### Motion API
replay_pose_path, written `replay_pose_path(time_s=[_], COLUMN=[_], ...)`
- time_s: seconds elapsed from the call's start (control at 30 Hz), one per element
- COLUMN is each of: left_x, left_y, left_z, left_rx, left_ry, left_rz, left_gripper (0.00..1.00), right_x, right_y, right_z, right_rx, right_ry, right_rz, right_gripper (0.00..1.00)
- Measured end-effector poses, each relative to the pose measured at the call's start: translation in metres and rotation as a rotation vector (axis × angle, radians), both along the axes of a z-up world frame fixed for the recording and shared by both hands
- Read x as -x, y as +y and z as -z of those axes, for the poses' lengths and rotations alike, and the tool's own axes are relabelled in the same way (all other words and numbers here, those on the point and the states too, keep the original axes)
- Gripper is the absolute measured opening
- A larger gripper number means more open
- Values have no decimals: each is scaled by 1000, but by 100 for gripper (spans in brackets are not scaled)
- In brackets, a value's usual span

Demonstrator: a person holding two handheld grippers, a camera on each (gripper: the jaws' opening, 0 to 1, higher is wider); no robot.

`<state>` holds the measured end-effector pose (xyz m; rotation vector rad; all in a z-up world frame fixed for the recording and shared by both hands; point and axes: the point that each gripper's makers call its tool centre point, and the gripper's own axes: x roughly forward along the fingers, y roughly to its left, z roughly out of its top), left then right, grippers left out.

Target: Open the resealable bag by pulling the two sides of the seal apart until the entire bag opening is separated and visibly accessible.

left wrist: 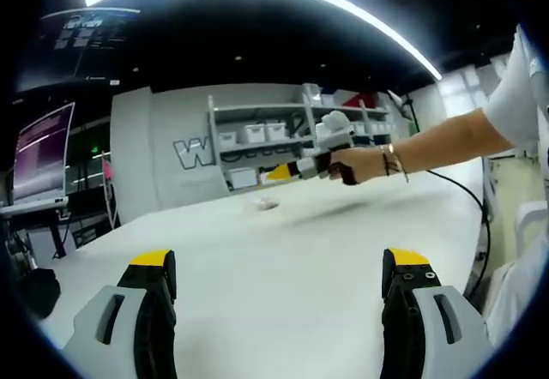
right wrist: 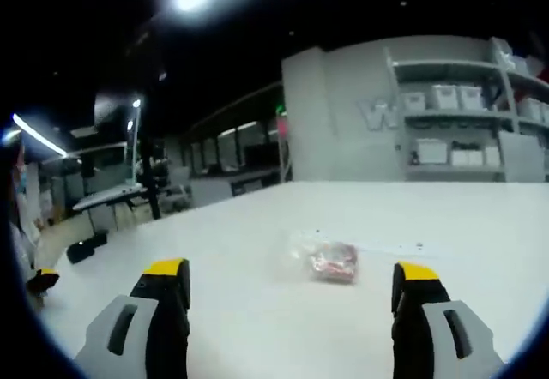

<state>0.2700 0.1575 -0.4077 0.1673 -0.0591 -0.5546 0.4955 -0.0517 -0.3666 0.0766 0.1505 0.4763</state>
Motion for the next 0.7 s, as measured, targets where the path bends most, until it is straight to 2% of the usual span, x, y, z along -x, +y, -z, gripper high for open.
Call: replay_pose_path(time_s=[0.27,0.5,0.53,0.63,0.7], left_x=[-1,-1,-1,-2,-2], left_y=[1,1,1,1,1], left_z=[-1,0,0,0,-1], left_rx=[5,-2,-3,-3,-3], left_ry=[2,1,1,1,0], left_rz=[5,5,5,4,4], left_gripper=[99,98,98,98,98], right_x=[33,74,65,79,74], right_y=[-2,-1,-2,-1,-5], right_z=[-2,-7,-9,-10,-13], right_rx=[-24,-44,-50,-59,-65], right_ry=[-20,-60,-64,-73,-85], right_rz=[-9,-33,-40,-57,-62], right_gripper=[100,100,100,100,100])
